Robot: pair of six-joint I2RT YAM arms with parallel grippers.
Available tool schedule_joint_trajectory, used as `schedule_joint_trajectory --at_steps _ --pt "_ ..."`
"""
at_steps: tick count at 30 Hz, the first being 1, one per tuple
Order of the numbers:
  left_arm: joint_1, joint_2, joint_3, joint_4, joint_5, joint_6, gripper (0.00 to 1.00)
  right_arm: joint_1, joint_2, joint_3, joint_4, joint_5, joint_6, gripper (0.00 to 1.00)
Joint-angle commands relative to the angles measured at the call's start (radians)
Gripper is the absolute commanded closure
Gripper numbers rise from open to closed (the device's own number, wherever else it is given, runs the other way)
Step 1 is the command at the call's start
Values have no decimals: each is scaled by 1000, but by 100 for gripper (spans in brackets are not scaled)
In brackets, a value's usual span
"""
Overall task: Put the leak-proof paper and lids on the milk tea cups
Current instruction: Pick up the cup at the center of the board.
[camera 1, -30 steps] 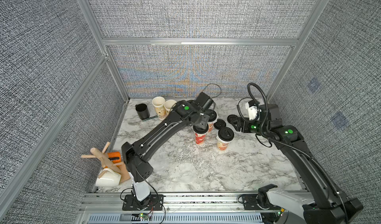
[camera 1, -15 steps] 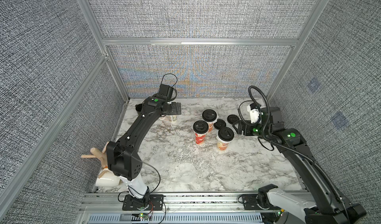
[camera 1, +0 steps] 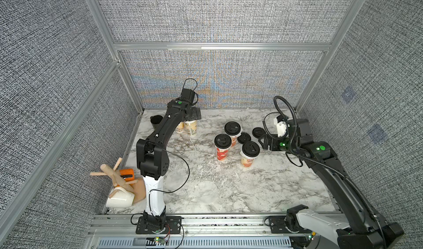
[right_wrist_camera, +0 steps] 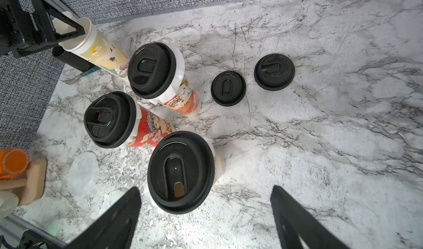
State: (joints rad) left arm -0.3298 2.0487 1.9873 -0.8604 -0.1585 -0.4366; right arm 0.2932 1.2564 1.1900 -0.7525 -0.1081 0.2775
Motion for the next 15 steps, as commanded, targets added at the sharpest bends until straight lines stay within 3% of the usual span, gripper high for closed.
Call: schedule_joint_trajectory --at_steps 1,15 --pt "3 14 12 -11 -19 -13 0 -2 8 0 4 15 -14 9" --pt "3 118 90 -8 -35 7 0 -2 8 -7 2 10 -17 9"
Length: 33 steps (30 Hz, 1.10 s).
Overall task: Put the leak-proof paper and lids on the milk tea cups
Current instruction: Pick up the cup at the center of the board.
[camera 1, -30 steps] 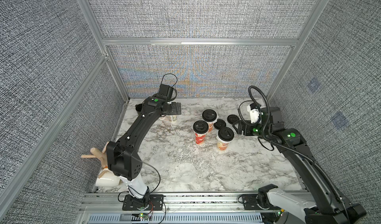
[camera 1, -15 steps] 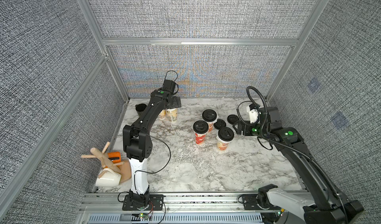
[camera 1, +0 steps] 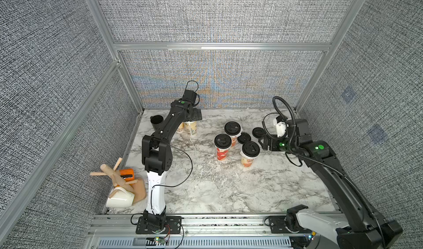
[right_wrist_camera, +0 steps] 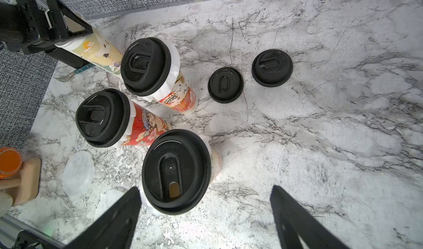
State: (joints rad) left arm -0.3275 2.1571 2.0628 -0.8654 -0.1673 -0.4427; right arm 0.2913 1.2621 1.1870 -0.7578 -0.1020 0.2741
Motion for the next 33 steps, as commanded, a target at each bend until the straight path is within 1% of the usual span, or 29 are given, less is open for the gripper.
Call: schedule_joint_trajectory --at_steps 1,7,11,16,22,26,29,33 --pt "2 13 18 -4 -32 14 0 0 3 -6 8 4 -13 9" --pt "1 21 21 3 -52 25 0 -1 2 -6 5 4 -12 9" --pt "1 16 8 15 -42 26 5 -1 0 -4 1 5 -10 9" --pt "1 1 -9 27 -8 25 11 0 -7 -4 -8 5 -9 9" --pt "1 -10 0 -17 64 18 15 -1 -17 -2 -11 7 -10 9" --pt "1 -60 -49 -15 92 27 17 0 -28 -4 -14 6 -9 9" --pt "1 -119 -102 -10 88 37 18 -1 -42 -12 -14 5 -7 9" --pt "0 -209 -154 -47 80 61 18 -1 -56 -20 -14 2 -3 9"
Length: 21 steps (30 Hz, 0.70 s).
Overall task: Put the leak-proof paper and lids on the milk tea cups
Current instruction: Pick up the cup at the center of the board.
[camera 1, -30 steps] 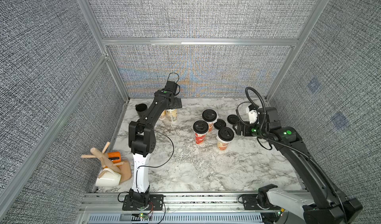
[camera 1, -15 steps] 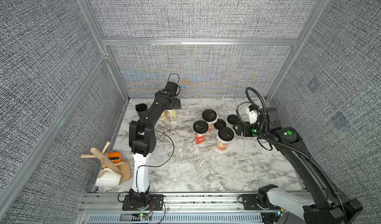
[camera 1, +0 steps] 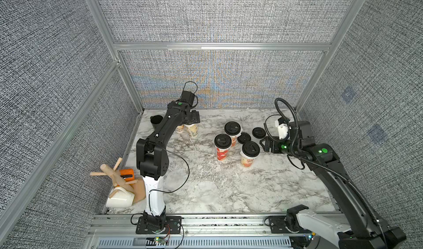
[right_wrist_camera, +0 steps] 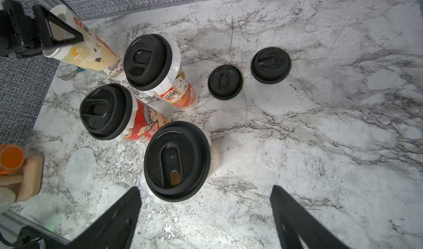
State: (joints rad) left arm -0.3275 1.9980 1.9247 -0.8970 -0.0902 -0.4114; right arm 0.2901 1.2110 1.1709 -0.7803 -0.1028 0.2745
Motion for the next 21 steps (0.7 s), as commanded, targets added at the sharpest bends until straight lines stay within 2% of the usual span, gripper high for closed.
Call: schedule_joint_trajectory --at_steps 1,8,14,19,21 --pt "-1 -68 -30 -30 7 38 18 0 -9 -5 9 3 -4 9" --pt "-38 -234 -186 -133 62 118 18 1 -29 -8 9 5 -5 9" --pt "-140 -461 -376 -149 63 128 18 0 -25 17 1 8 -9 9" --pt "-253 -657 -537 -78 133 146 18 1 -25 26 3 5 -9 9" --pt "-308 -714 -583 -42 154 109 18 1 -27 27 4 8 -9 9"
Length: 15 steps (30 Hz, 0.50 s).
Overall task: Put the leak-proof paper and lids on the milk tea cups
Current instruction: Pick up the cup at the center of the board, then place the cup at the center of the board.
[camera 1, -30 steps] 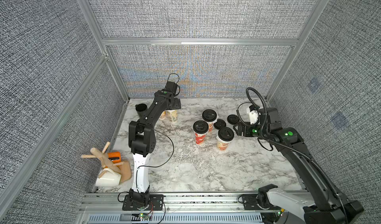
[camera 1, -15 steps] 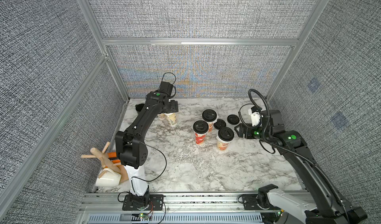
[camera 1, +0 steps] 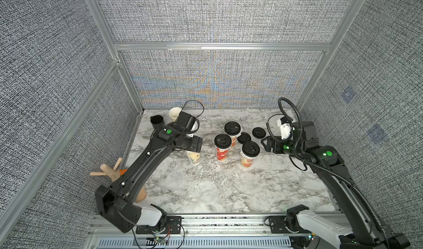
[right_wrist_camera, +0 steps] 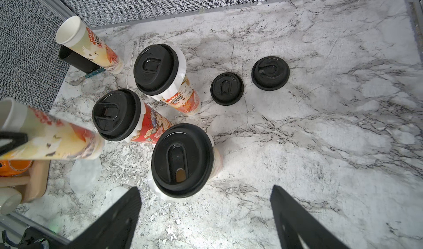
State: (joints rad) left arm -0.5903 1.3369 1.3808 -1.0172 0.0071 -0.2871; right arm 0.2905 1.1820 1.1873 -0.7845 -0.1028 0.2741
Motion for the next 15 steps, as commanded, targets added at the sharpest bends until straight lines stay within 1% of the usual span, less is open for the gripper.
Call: schedule_joint_trajectory --at_steps 1,4,7,12,15 --pt "-75 -70 -57 91 54 -34 19 -2 2 11 10 8 -9 9" --pt "-174 -106 -110 166 25 -77 19 -1 -1 11 16 10 -3 9" --pt "-263 -98 -131 227 -32 -99 18 -2 -5 8 23 9 3 9" --pt "-354 -19 -101 281 -104 -104 18 -3 -21 5 20 9 3 9" --pt "-386 23 -94 318 -126 -105 19 -5 -30 3 15 15 -3 9"
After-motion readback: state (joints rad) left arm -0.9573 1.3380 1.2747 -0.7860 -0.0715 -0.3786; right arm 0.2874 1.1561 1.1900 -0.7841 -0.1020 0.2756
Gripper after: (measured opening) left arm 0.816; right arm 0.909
